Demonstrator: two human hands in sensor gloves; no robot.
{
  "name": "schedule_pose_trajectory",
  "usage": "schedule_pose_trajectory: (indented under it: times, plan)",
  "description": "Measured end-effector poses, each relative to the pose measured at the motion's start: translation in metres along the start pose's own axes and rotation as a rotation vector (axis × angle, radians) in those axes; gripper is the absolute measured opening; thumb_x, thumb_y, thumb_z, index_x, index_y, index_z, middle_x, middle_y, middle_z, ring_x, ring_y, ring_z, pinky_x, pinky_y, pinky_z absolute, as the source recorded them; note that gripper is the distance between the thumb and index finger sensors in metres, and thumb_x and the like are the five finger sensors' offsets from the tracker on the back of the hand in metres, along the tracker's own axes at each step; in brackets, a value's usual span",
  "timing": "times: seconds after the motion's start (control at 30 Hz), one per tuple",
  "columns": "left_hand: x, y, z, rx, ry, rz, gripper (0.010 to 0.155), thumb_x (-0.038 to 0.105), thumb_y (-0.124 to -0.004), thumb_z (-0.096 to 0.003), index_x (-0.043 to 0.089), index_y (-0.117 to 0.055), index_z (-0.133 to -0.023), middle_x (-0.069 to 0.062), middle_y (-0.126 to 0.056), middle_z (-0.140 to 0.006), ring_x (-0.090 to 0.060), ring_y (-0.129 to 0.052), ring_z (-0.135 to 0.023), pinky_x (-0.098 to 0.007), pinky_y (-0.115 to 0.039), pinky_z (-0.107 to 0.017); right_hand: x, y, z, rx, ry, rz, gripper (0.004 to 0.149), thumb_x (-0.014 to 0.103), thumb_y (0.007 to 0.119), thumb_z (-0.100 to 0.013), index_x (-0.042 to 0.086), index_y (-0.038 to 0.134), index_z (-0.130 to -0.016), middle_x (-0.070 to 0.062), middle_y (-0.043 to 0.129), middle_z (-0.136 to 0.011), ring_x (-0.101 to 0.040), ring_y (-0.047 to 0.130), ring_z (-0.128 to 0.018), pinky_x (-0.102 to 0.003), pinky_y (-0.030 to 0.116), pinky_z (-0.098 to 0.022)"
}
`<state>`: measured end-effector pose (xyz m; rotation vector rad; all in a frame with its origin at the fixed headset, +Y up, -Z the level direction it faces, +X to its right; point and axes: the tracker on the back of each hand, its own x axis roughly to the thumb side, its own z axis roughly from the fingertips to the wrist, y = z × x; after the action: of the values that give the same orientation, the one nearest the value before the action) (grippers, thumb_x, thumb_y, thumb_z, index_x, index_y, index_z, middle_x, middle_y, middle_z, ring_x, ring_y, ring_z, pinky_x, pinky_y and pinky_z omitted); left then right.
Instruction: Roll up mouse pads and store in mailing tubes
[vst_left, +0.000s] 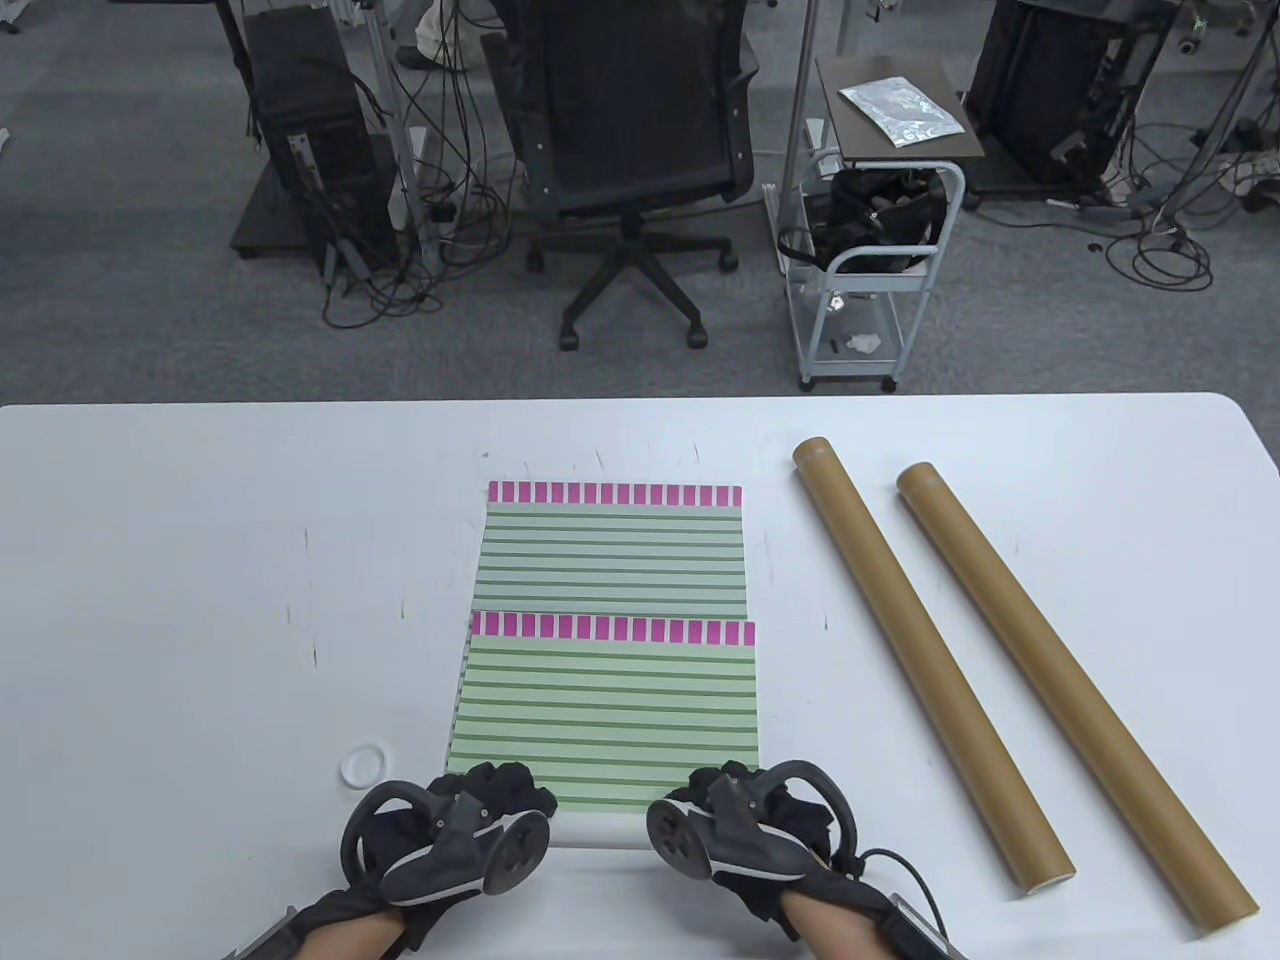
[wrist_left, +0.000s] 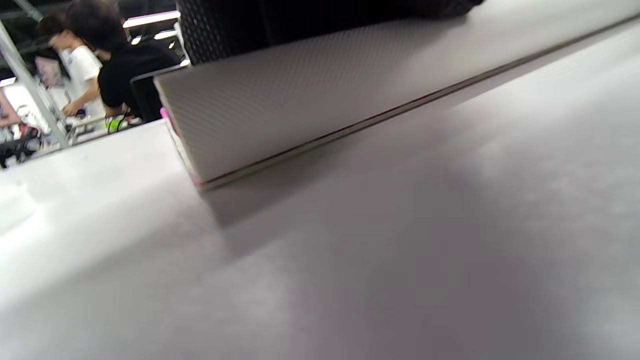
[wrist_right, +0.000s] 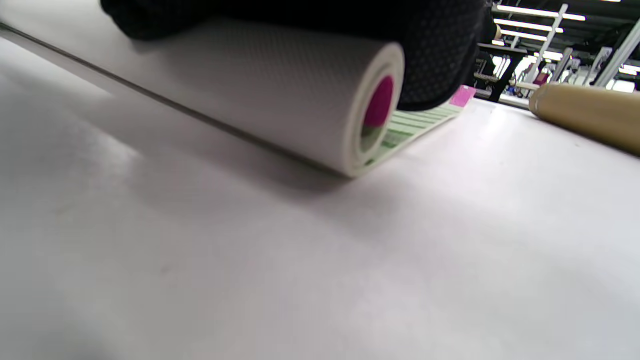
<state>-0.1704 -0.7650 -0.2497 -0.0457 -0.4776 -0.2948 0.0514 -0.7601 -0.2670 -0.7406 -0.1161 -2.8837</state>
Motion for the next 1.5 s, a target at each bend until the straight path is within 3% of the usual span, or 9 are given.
schedule_pose_trajectory:
  times: [0.2,0.23,0.3,0.4,0.47,0.6,0.87,1.27,1.5]
  plan:
    - [0.004,0.002,-0.002,0.001,0.022,-0.039,0.046,0.046,-0.062,-0.0451,0.042,-0.066,-0.091,0.015,-0.077,-0.092,-0.010,-0.086,-0.086,-0.026,-0.078,-0.068,-0.001,0.002,0.001,0.015,-0.008,0.001,0.053,0.037,0.060,-0.042,0.034,0.056,-0.094,0.003,0.082,-0.081,-0.022,0.090,-0.062,-0.038,0.080,-0.051]
    - [0.002,0.002,-0.003,-0.009,0.024,-0.025,0.046,0.046,-0.062,-0.0454,0.042,-0.066,-0.091,0.015,-0.078,-0.092,-0.010,-0.086,-0.085,-0.026,-0.078,-0.069,0.000,0.002,0.003,0.013,-0.021,0.010,0.059,0.036,0.060,-0.042,0.030,0.044,-0.099,-0.003,0.069,-0.096,-0.024,0.089,-0.064,-0.039,0.079,-0.052]
    - [-0.002,0.001,-0.006,-0.034,0.033,0.025,0.046,0.045,-0.061,-0.0458,0.043,-0.067,-0.091,0.015,-0.078,-0.092,-0.009,-0.086,-0.085,-0.027,-0.078,-0.070,0.005,-0.002,0.008,-0.007,-0.041,0.066,0.063,0.036,0.062,-0.044,0.024,0.034,-0.099,-0.007,0.051,-0.103,-0.023,0.088,-0.070,-0.039,0.079,-0.054]
    - [-0.012,-0.004,-0.011,-0.087,0.044,0.147,0.046,0.045,-0.058,-0.0468,0.044,-0.064,-0.092,0.016,-0.076,-0.093,-0.008,-0.084,-0.087,-0.026,-0.076,-0.072,0.016,-0.006,0.011,-0.061,-0.106,0.151,0.049,0.034,0.069,-0.043,0.028,0.058,-0.090,0.000,0.064,-0.094,-0.021,0.084,-0.074,-0.042,0.075,-0.059]
    - [-0.017,-0.005,-0.013,-0.113,0.052,0.214,0.046,0.046,-0.059,-0.0474,0.044,-0.064,-0.093,0.015,-0.076,-0.094,-0.008,-0.082,-0.087,-0.026,-0.075,-0.072,0.017,-0.007,0.011,-0.071,-0.109,0.171,0.056,0.045,0.073,-0.039,0.026,0.060,-0.090,0.000,0.075,-0.088,-0.021,0.087,-0.071,-0.042,0.078,-0.057]
    - [-0.019,-0.003,-0.010,-0.080,0.047,0.183,0.044,0.048,-0.061,-0.0472,0.047,-0.059,-0.092,0.019,-0.075,-0.094,-0.007,-0.085,-0.085,-0.023,-0.079,-0.068,0.018,-0.007,0.009,-0.127,-0.092,0.166,0.051,0.041,0.078,-0.037,0.026,0.069,-0.085,0.002,0.083,-0.081,-0.019,0.093,-0.063,-0.037,0.082,-0.051]
    - [-0.016,-0.002,-0.004,-0.025,0.003,0.116,0.055,0.052,-0.075,-0.0417,0.043,-0.060,-0.094,0.017,-0.074,-0.097,-0.006,-0.087,-0.089,-0.024,-0.080,-0.072,0.013,-0.004,0.007,-0.125,-0.096,0.144,0.050,0.037,0.073,-0.040,0.025,0.068,-0.088,0.000,0.083,-0.082,-0.019,0.093,-0.063,-0.034,0.083,-0.048]
    - [-0.015,0.001,-0.006,-0.052,0.006,0.160,0.045,0.045,-0.066,-0.0452,0.042,-0.071,-0.090,0.016,-0.083,-0.093,-0.009,-0.089,-0.085,-0.026,-0.079,-0.070,0.005,-0.002,0.007,-0.125,-0.097,0.096,0.047,0.033,0.063,-0.042,0.027,0.068,-0.088,0.000,0.083,-0.084,-0.020,0.092,-0.066,-0.037,0.081,-0.051]
    - [-0.015,-0.002,-0.008,-0.057,0.039,0.149,0.045,0.044,-0.061,-0.0462,0.043,-0.071,-0.090,0.018,-0.081,-0.095,-0.008,-0.084,-0.090,-0.026,-0.076,-0.072,0.000,-0.004,0.010,-0.147,-0.075,0.108,0.048,0.044,0.071,-0.040,0.029,0.069,-0.086,0.003,0.081,-0.082,-0.019,0.089,-0.066,-0.039,0.078,-0.055]
